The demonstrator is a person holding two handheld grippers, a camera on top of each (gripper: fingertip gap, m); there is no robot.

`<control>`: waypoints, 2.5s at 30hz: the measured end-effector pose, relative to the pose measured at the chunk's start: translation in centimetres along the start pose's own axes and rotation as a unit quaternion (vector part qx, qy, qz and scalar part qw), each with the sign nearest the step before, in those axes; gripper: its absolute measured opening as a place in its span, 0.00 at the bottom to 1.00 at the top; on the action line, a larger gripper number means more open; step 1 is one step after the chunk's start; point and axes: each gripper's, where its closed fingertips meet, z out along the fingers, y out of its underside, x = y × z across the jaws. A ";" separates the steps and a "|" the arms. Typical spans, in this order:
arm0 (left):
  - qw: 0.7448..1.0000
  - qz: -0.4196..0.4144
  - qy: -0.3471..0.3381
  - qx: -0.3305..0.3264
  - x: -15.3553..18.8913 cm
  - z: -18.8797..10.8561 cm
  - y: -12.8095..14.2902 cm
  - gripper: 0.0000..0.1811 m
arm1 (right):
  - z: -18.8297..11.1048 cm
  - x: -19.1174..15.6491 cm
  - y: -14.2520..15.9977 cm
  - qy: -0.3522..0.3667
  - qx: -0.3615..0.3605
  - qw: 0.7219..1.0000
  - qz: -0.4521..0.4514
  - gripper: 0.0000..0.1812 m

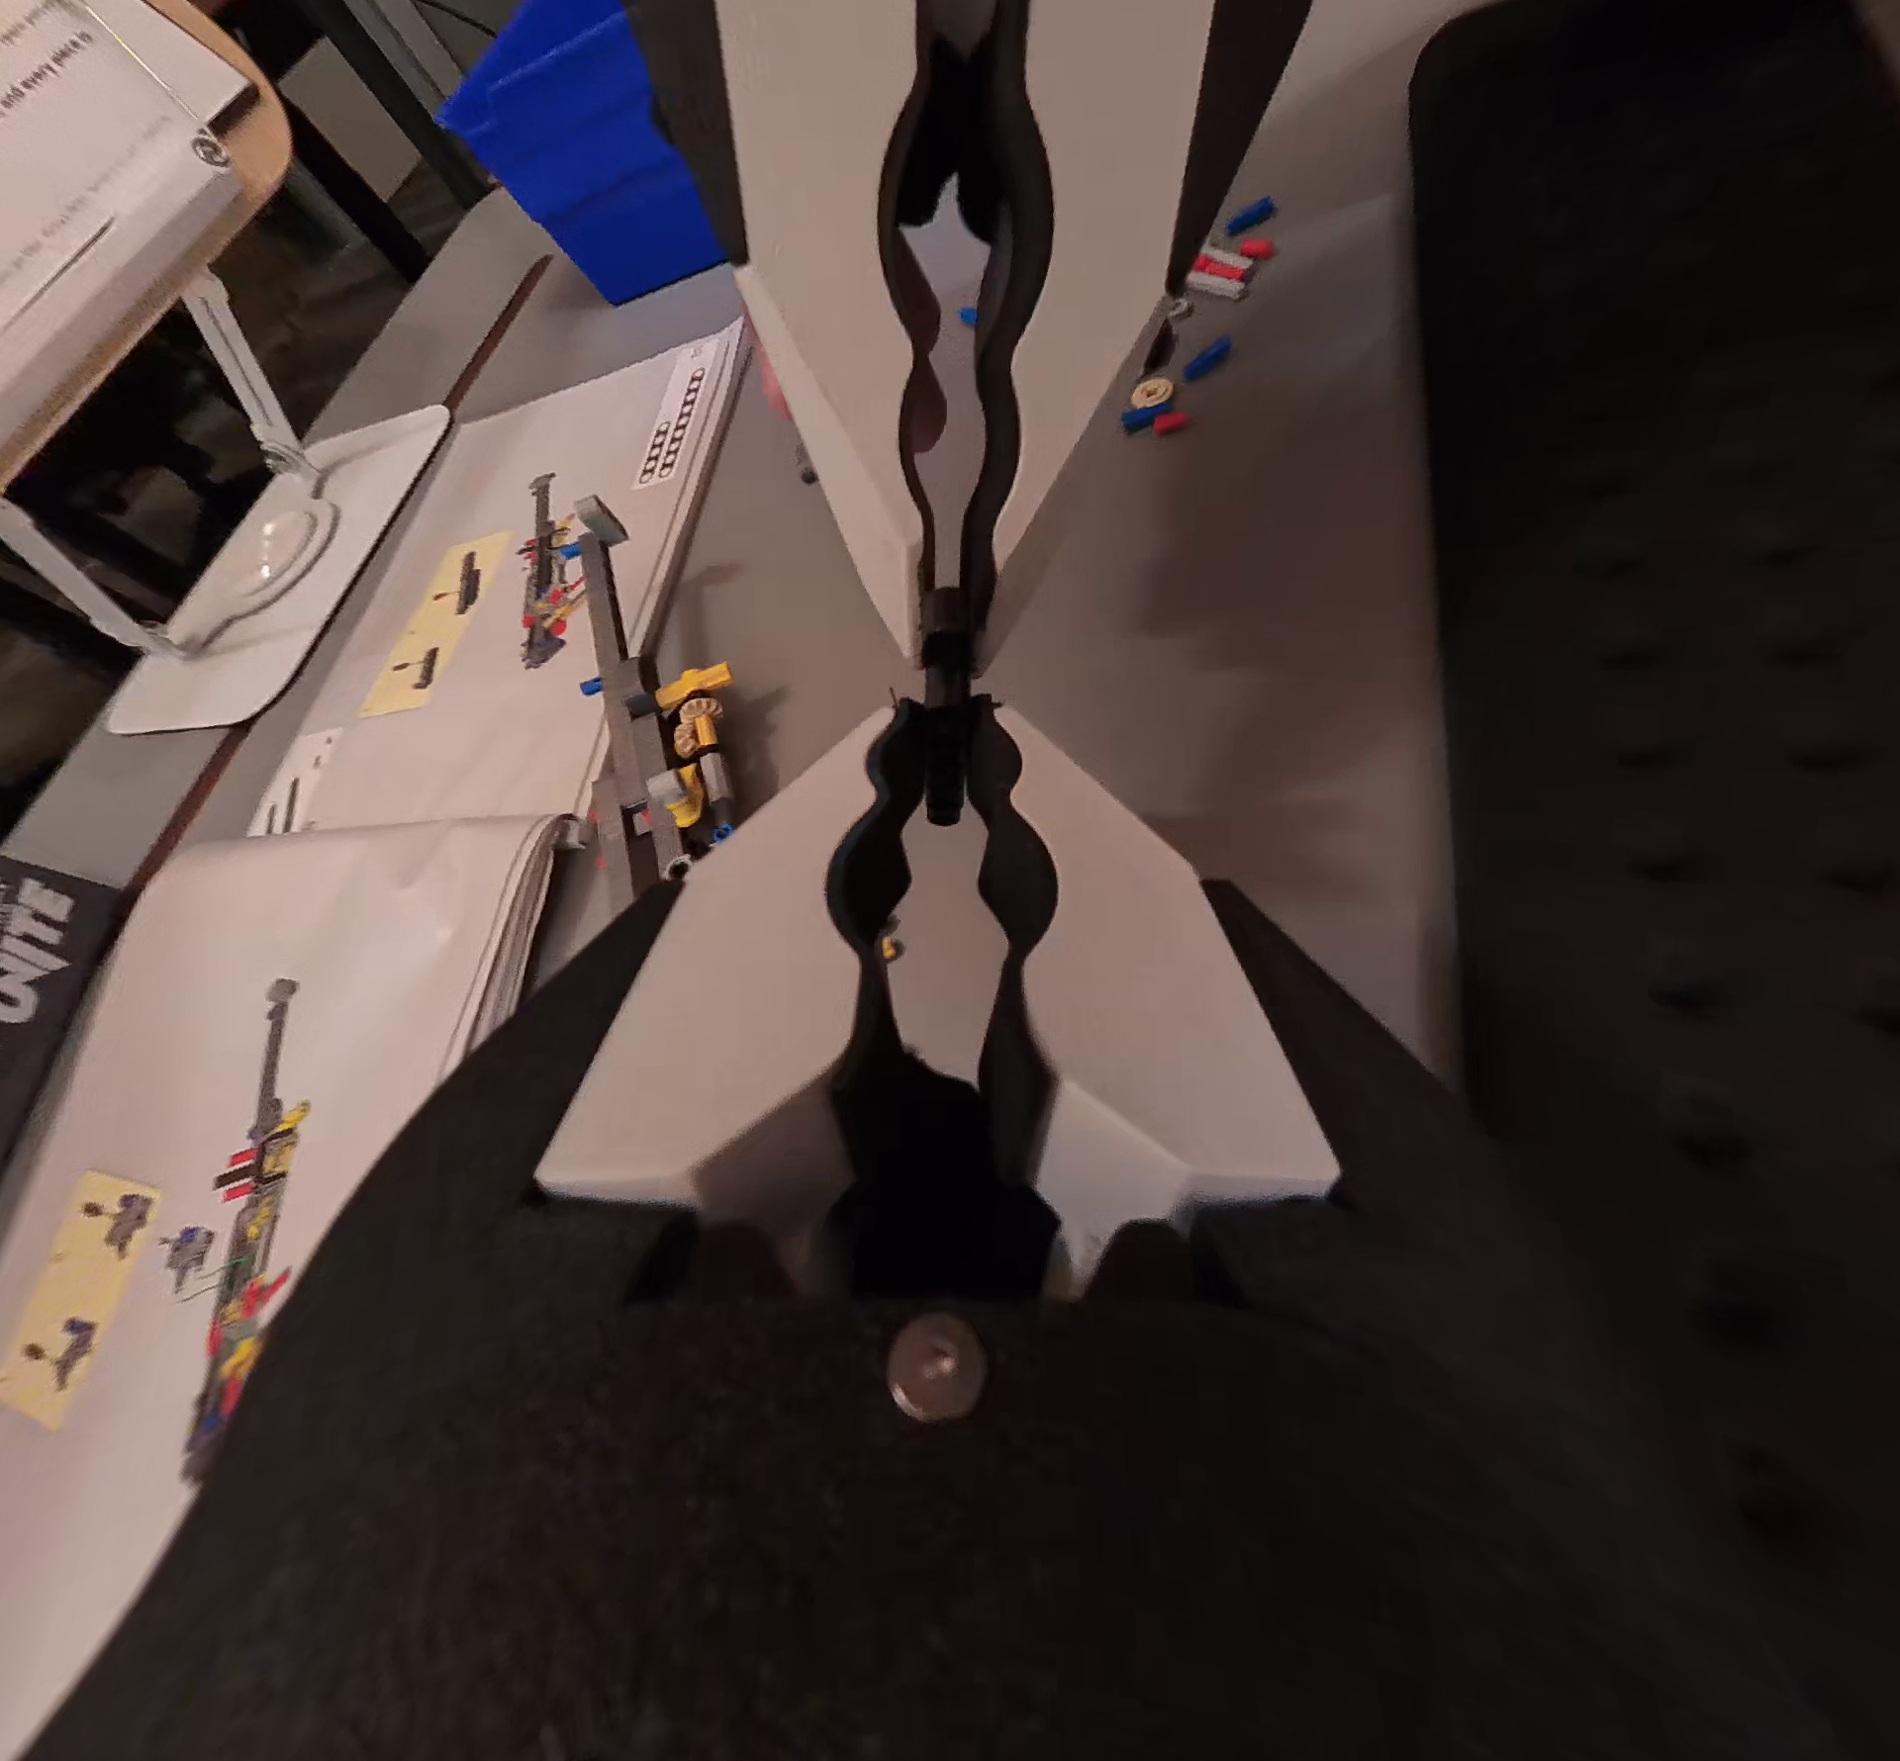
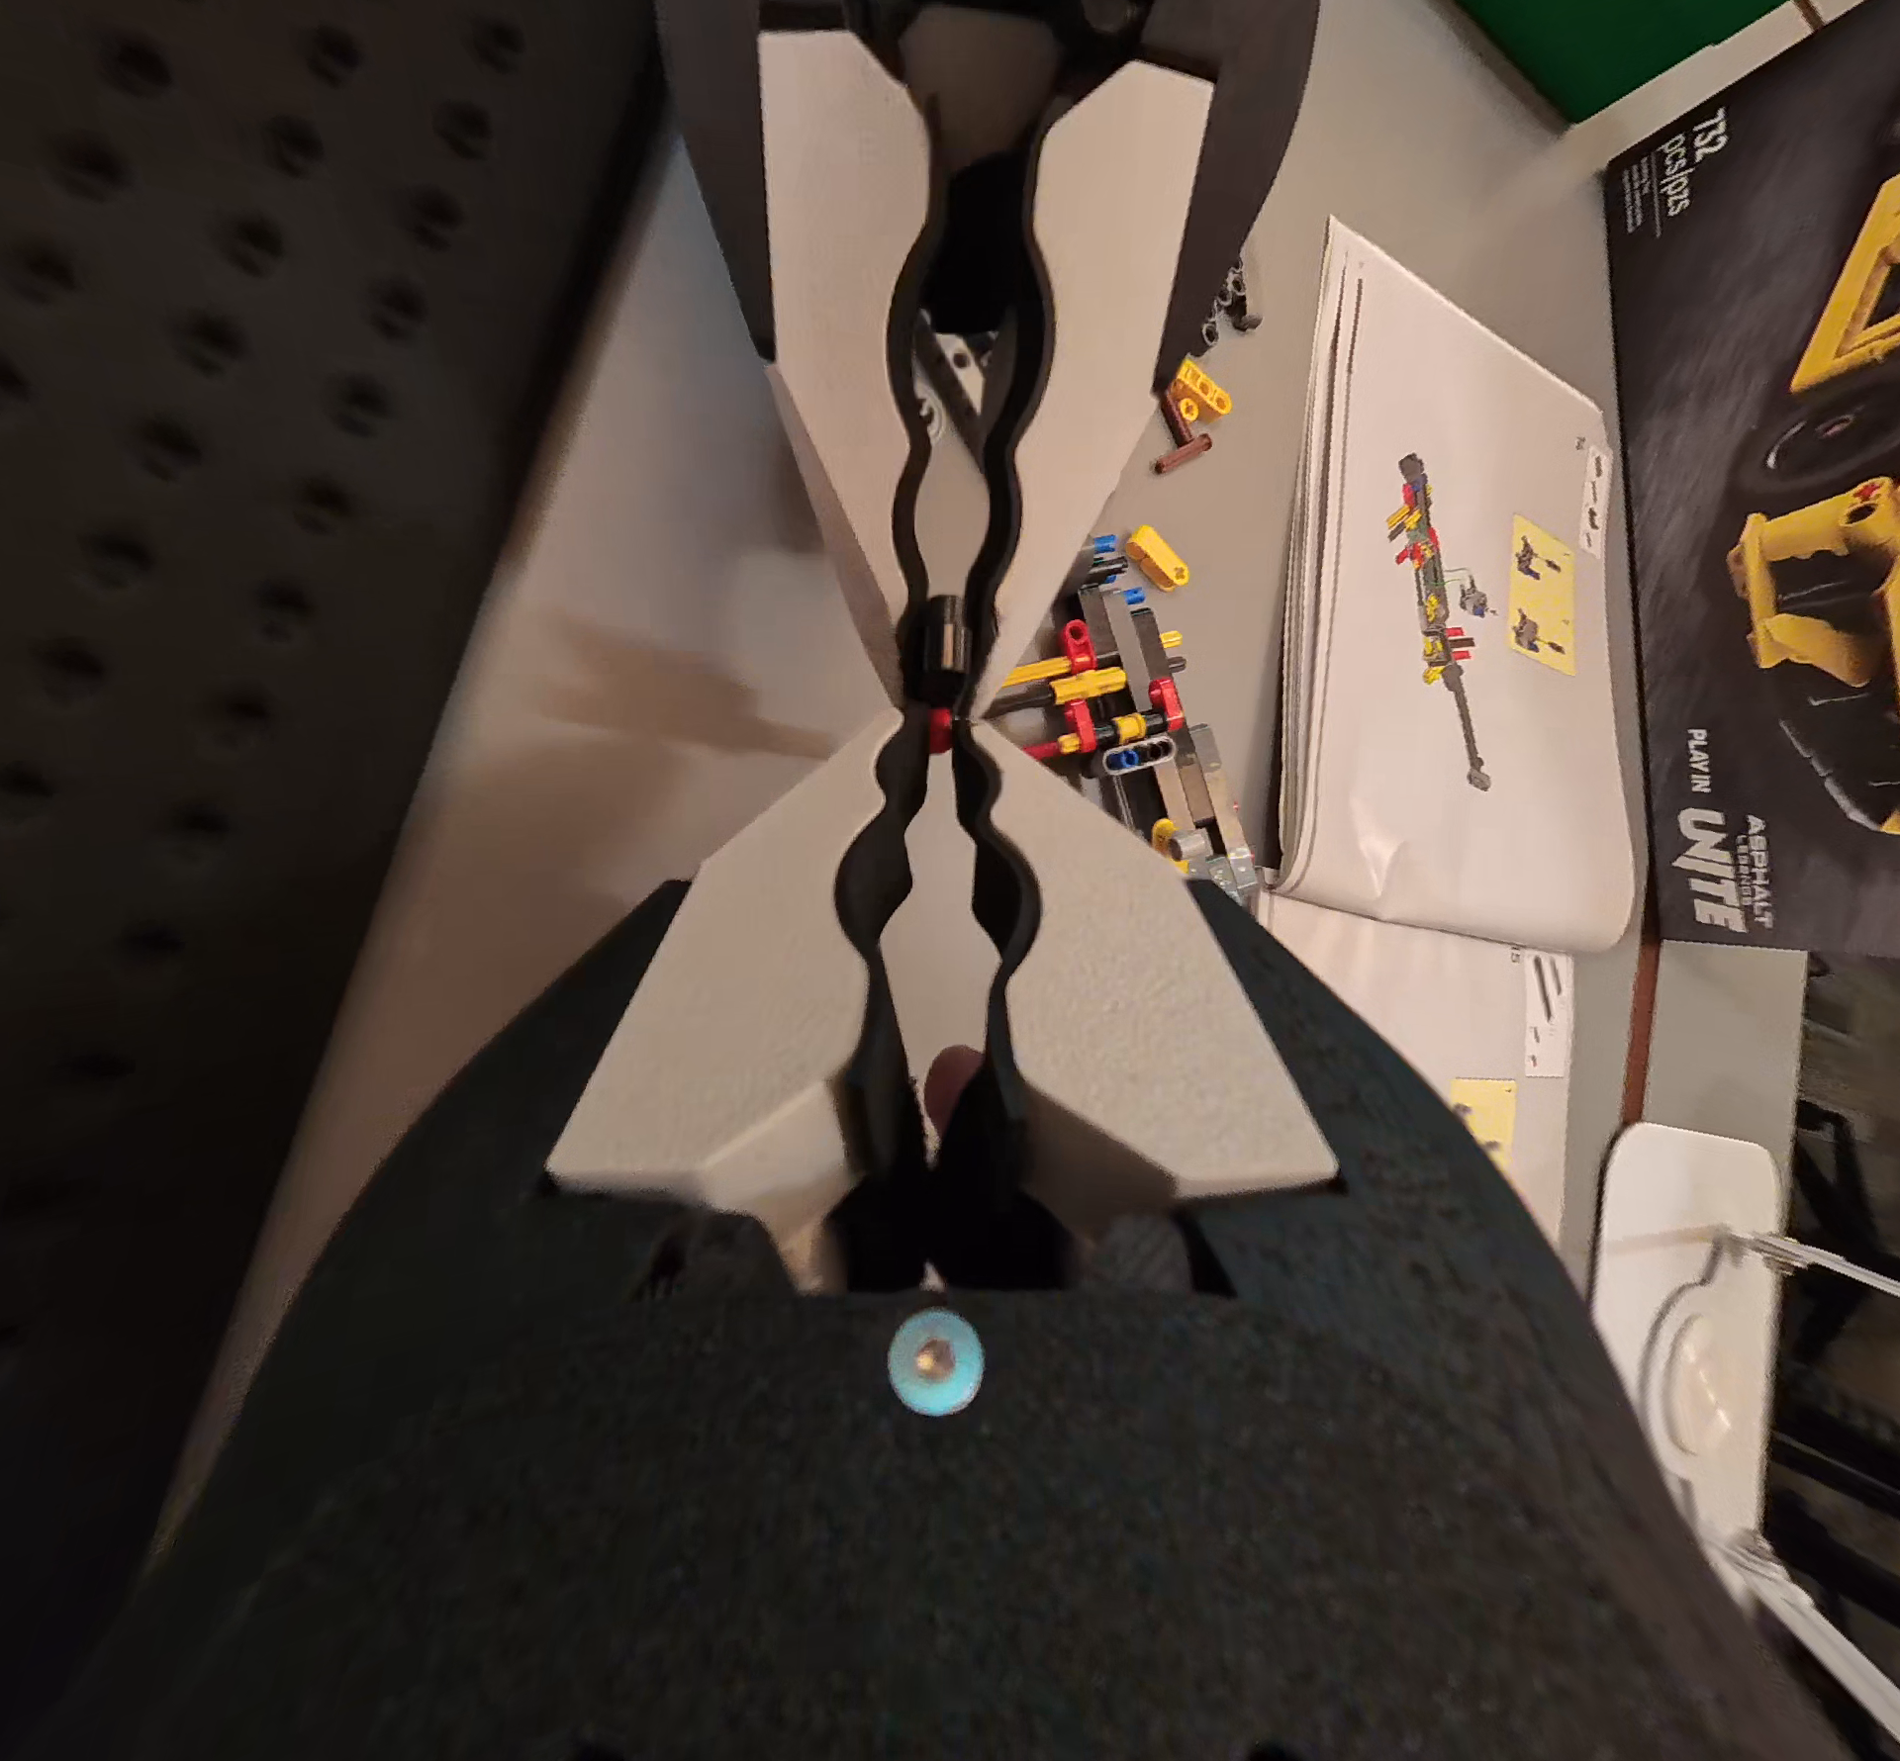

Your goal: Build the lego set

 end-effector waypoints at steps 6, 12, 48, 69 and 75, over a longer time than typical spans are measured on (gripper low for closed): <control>0.998 0.050 -0.033 -0.012 -0.3 0.0 0.0 0.03 | 0.0 0.0 -0.1 0.034 0.025 0.999 -0.017 0.02; 0.997 -0.030 0.002 0.069 -0.5 -1.3 -2.3 0.04 | -1.9 0.8 -2.1 0.044 0.186 0.979 0.071 0.02; 0.945 -0.309 -0.034 0.105 -6.7 -2.2 0.3 0.03 | 0.9 -5.6 -1.1 -0.049 0.111 0.942 0.313 0.05; 0.883 -0.314 -0.282 0.204 -16.0 -12.9 2.2 0.04 | 10.0 5.4 -2.8 -0.050 -0.061 0.968 0.240 0.11; 0.880 -0.326 -0.275 0.210 -16.2 -13.2 2.4 0.03 | 11.8 4.1 -1.5 -0.173 -0.142 0.957 0.185 0.11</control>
